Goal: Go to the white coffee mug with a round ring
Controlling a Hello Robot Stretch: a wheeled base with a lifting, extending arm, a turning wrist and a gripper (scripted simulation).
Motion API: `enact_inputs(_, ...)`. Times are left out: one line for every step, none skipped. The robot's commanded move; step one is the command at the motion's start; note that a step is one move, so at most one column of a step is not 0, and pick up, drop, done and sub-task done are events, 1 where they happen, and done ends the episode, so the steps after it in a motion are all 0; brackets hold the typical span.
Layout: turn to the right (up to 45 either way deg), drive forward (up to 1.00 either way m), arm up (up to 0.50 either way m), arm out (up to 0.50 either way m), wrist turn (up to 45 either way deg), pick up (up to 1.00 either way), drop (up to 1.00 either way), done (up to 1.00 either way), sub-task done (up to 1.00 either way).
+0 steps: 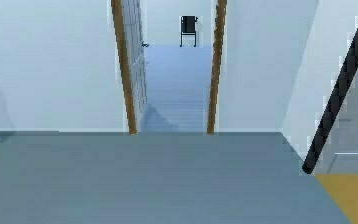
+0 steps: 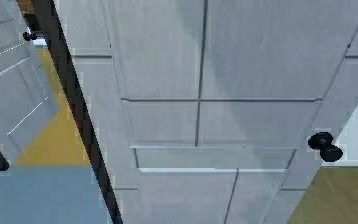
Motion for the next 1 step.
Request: enact_inputs(0.0, 0.5, 0.0, 0.0, 0.0, 0.0, 0.0, 0.0, 0.0)
